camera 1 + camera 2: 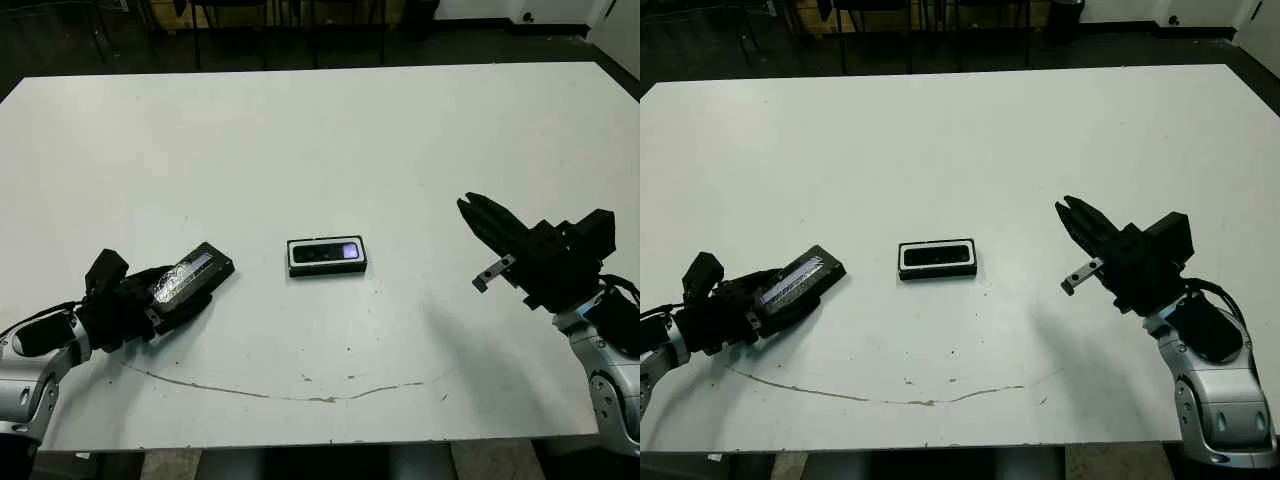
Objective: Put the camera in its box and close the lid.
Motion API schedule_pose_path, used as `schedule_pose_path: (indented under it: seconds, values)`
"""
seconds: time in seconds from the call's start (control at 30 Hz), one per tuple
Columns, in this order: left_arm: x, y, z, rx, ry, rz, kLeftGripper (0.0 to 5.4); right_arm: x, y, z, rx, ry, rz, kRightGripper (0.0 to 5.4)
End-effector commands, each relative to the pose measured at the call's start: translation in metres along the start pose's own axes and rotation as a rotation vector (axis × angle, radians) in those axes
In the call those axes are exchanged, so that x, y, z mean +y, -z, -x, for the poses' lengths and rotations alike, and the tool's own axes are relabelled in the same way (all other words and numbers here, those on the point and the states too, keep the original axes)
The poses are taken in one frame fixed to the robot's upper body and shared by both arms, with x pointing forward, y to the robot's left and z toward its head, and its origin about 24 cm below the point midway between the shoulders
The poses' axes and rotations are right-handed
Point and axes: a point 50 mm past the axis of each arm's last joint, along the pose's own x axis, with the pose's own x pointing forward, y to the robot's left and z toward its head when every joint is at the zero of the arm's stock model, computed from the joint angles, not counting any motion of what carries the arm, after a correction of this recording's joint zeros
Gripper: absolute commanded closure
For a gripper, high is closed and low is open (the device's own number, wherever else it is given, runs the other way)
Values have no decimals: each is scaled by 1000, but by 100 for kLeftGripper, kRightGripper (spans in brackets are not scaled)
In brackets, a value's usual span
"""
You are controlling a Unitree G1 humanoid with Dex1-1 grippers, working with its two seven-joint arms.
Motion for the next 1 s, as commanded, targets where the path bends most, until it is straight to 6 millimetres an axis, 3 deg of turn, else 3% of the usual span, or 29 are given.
schedule_pose_path:
  seconds: [0.03,0.2,0.33,0.63,0.8,1.0]
  values:
    - [-1,17,6,96,-23,43,263,-2,4,4,40,9,2,540]
    - [-2,16,6,80,-41,77,263,-2,5,5,41,7,4,540]
    - [-6,1,7,13,-37,60,263,-2,5,4,40,7,6,540]
    - [3,-64,4,-85,74,-94,263,-1,8,0,51,8,-2,540]
    - [11,-102,-11,-119,188,-187,263,-2,12,-5,55,-5,-18,540]
    - [7,-116,-42,-94,296,-221,263,-3,14,-8,60,-11,-28,540]
